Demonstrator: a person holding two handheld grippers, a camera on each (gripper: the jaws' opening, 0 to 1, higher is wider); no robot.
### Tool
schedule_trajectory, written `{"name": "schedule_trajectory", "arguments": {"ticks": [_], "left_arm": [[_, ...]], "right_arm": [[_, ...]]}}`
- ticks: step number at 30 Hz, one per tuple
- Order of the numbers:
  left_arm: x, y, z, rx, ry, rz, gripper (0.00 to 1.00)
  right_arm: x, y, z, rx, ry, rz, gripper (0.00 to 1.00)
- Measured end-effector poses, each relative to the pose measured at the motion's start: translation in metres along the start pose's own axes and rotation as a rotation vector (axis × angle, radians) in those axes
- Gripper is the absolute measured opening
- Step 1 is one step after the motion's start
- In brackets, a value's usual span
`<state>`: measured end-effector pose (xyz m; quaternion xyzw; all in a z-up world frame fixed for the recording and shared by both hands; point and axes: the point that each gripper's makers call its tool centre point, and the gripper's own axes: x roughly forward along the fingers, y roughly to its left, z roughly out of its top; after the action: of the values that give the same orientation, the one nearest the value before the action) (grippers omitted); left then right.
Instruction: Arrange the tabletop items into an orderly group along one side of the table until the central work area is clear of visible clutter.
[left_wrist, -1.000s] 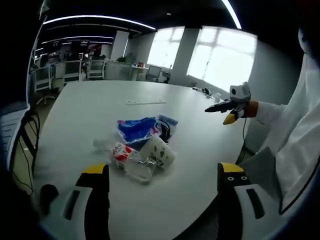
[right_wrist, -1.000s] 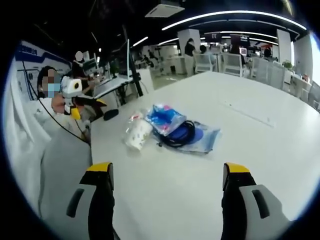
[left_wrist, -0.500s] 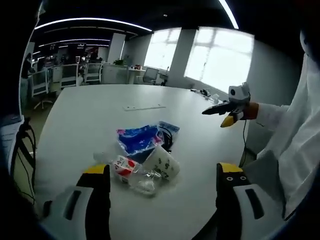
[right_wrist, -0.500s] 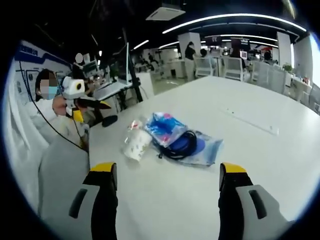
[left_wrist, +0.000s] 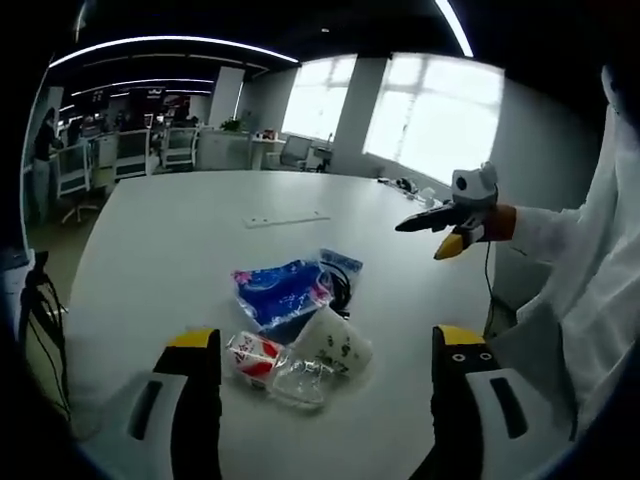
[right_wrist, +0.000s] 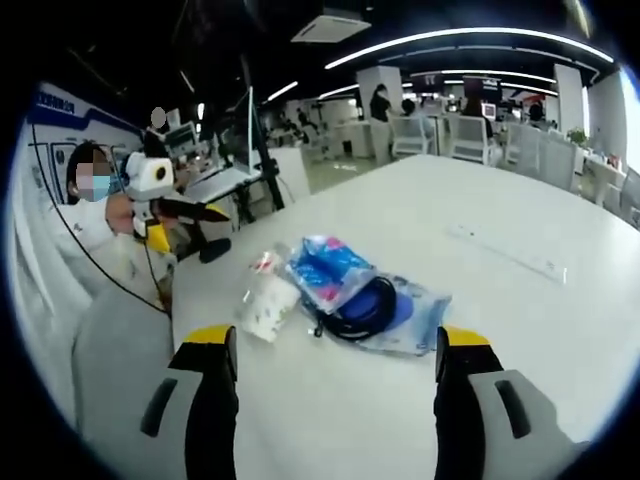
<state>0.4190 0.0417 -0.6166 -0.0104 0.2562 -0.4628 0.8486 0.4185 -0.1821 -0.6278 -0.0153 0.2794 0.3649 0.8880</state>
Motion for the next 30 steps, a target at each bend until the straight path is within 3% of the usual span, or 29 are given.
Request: {"name": "schedule_trajectory", "arguments": {"ticks": [30], "left_arm": [[0.033, 0.03, 0.011, 0.01, 0.013, -0.018, 0.86]], "right_arm": [[0.05, 0.004, 0.011, 0.031, 0.01, 0.03, 0.71]]}}
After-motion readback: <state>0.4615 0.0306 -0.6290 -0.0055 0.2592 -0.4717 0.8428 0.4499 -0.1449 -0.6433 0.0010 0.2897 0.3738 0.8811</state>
